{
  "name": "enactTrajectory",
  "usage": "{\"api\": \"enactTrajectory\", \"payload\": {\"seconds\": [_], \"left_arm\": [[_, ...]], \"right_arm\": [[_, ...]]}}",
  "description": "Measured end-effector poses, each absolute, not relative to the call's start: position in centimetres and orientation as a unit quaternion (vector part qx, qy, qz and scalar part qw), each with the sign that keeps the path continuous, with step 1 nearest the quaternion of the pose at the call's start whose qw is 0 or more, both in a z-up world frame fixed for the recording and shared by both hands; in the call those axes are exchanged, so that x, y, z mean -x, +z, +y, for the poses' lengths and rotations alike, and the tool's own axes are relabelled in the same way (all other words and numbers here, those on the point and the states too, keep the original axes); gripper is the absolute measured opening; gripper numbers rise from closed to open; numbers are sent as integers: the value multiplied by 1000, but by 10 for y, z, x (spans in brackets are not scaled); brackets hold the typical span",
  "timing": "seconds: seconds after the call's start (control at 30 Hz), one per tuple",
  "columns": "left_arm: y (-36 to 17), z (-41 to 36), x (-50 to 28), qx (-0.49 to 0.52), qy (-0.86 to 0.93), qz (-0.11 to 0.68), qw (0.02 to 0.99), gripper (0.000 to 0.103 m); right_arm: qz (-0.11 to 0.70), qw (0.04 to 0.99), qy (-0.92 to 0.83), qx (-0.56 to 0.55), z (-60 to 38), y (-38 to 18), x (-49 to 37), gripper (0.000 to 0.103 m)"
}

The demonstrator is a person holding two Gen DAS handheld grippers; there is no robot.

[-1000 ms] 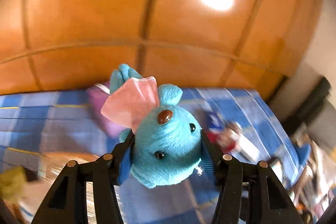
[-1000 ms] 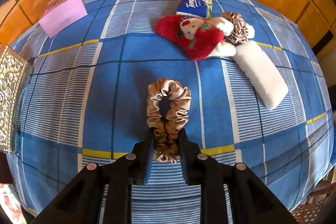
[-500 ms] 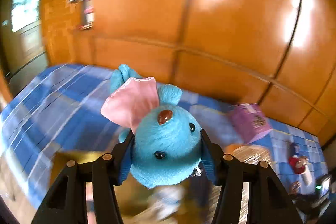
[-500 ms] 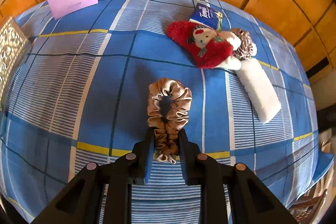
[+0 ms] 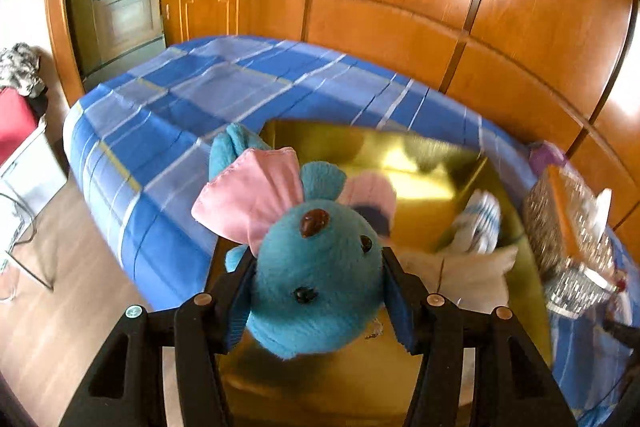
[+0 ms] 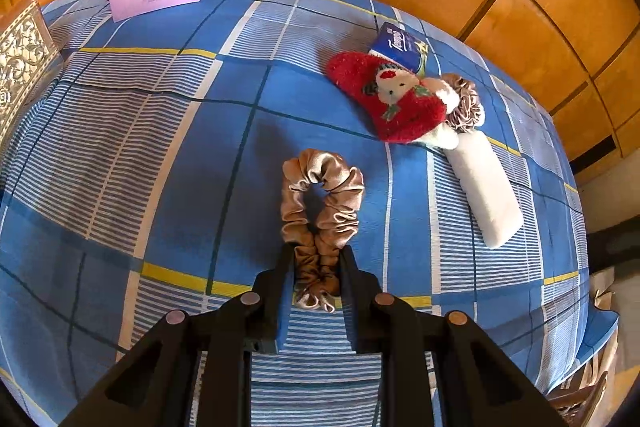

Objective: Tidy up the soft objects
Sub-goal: 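Carry the teal bear into the gold tray and open the left gripper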

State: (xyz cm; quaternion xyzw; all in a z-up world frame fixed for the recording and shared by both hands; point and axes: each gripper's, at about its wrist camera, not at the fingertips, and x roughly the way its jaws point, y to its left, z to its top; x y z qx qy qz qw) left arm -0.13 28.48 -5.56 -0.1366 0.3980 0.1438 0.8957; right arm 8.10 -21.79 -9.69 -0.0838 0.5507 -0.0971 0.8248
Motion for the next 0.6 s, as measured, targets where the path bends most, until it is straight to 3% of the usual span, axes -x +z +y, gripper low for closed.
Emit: {"api": "enactTrajectory", "payload": {"seconds": [0.6], "left_arm": [[-55,254,19,91,148,379,909,79]], "right_arm": [[549,826,-96,85,-221,-97,-81,20]]}}
